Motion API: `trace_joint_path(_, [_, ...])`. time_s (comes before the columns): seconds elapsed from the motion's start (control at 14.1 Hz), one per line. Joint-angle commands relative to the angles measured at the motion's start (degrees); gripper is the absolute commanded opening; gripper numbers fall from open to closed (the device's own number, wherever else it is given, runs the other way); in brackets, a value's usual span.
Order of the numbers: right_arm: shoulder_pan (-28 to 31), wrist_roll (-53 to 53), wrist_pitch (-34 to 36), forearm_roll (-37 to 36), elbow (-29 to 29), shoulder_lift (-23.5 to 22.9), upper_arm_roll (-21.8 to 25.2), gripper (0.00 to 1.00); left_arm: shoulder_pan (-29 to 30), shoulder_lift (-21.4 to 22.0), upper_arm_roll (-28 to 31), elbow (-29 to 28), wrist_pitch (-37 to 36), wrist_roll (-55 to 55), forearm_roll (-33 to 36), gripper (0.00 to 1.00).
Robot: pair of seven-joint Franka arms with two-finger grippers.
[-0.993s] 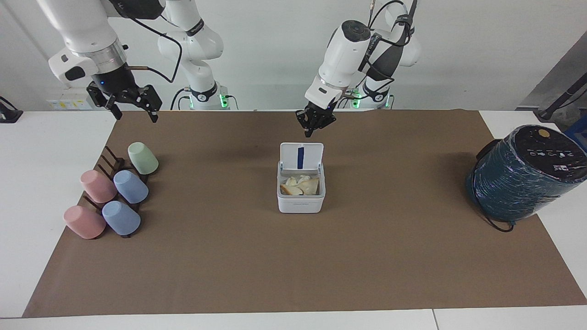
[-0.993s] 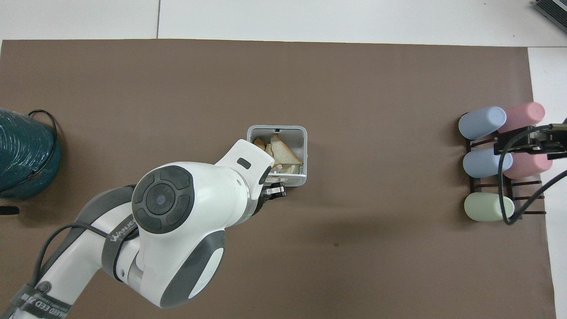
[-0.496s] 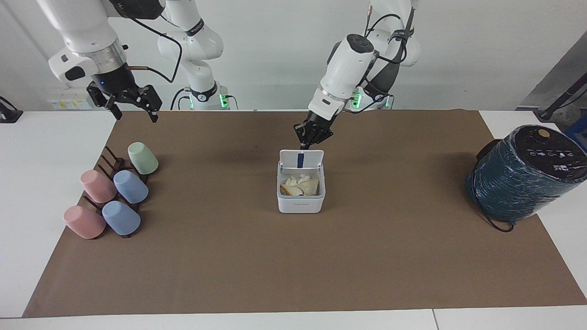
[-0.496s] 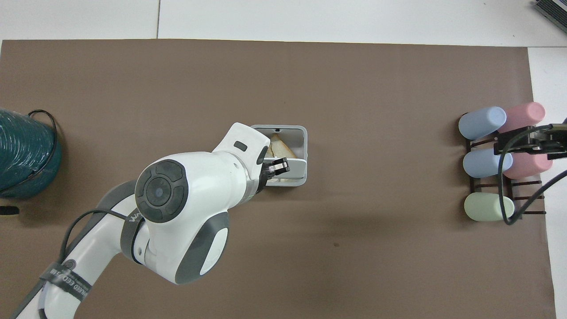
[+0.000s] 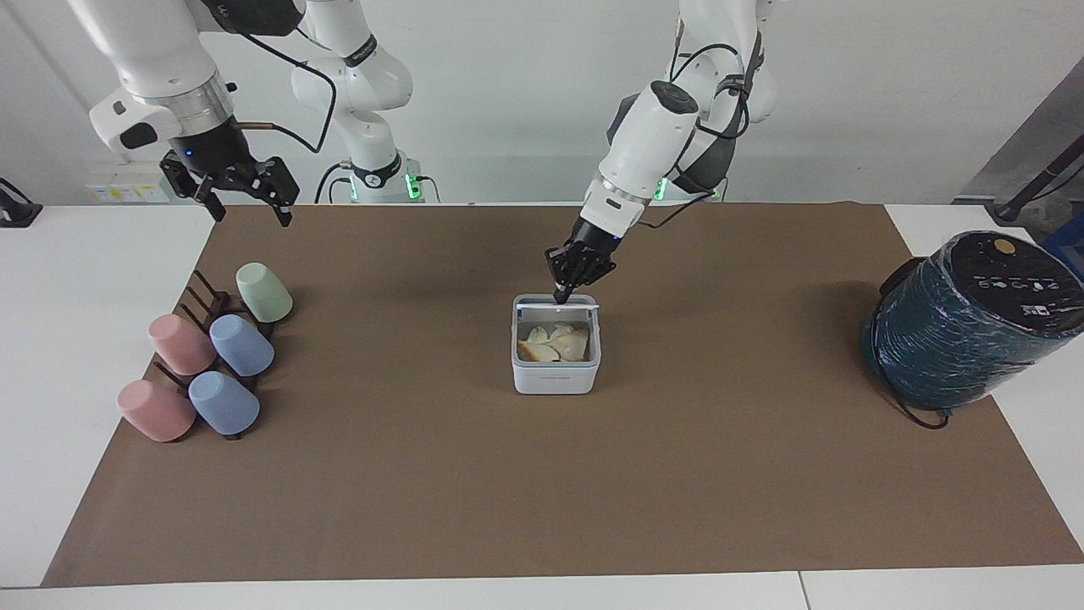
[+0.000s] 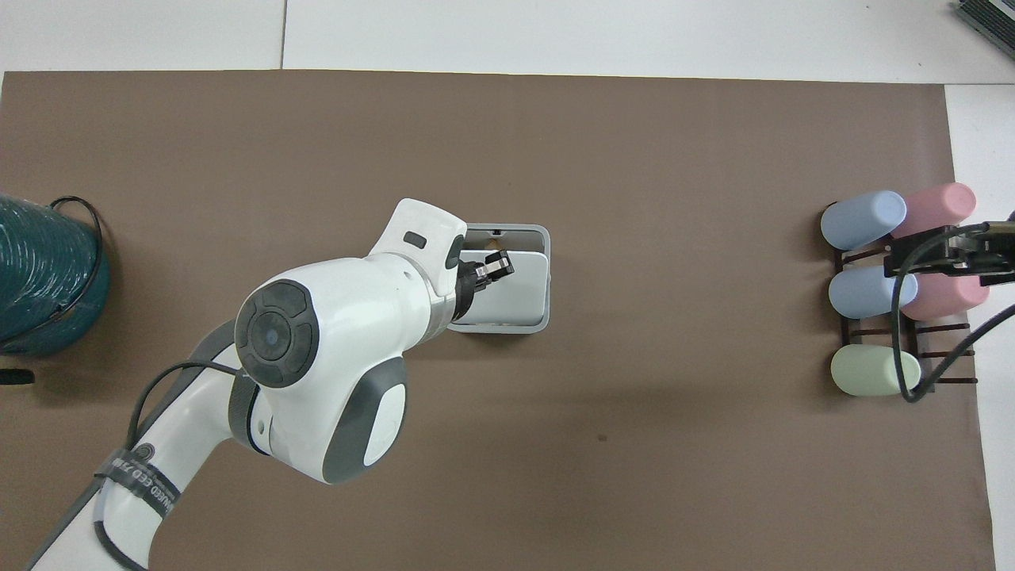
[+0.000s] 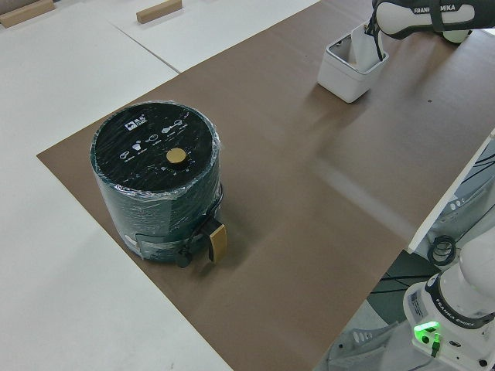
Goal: Close trash can lid
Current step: 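Push the raised lid down over the can with the left gripper, then press the lid flat onto the can with the left gripper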
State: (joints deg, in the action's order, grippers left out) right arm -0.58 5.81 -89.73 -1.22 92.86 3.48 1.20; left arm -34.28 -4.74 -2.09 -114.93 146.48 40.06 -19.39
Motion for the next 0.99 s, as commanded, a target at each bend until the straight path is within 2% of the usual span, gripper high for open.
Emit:
trace_joint_path(0.0, [0.2,-1.2,-0.3,-0.1,1.1,1.2,-0.2,1.00,0.4,-1.2,-0.3,-0.1,2.6,0.0,-1.6,0.00])
trace_joint_path(0.92, [0.2,-1.2,-0.3,-0.2,1.2,1.2,-0.2,1.00,0.2,-6.6,-0.3,0.1,6.4,-0.1,-1.6,0.00])
